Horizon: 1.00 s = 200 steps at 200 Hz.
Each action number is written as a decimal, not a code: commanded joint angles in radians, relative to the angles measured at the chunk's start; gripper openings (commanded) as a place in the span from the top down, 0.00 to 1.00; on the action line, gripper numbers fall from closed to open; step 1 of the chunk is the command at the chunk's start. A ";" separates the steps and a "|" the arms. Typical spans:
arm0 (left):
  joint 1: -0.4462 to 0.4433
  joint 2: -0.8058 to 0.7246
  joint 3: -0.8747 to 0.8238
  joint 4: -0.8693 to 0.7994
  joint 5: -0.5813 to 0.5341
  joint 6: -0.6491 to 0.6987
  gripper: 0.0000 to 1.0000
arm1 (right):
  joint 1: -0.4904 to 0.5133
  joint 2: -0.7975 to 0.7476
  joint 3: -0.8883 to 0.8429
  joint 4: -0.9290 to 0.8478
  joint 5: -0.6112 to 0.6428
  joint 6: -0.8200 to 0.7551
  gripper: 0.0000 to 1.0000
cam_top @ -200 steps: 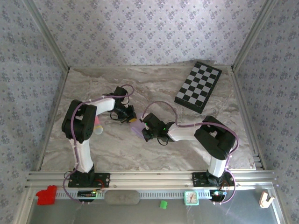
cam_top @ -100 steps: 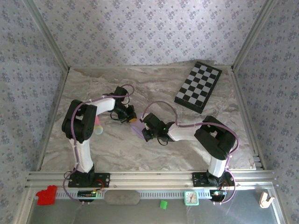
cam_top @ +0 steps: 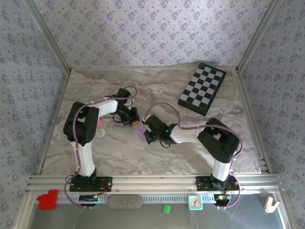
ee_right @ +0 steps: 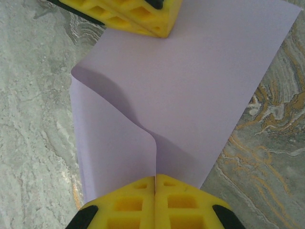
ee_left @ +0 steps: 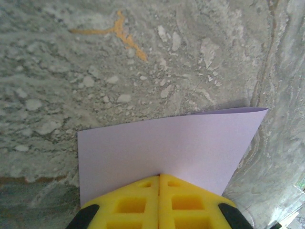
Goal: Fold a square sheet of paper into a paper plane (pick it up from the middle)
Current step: Third fold the triangle at the center of the table.
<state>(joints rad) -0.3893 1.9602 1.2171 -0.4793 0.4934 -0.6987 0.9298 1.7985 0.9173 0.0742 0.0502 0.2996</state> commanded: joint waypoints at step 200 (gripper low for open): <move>-0.016 -0.436 -0.426 0.380 0.117 -0.373 0.82 | -0.012 0.055 0.063 -0.084 -0.072 0.101 1.00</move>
<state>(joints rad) -0.3737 1.5810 0.8295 -0.2153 0.5499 -0.9833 0.9241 1.8267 0.9585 0.0395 0.0105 0.3607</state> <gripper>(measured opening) 0.191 0.041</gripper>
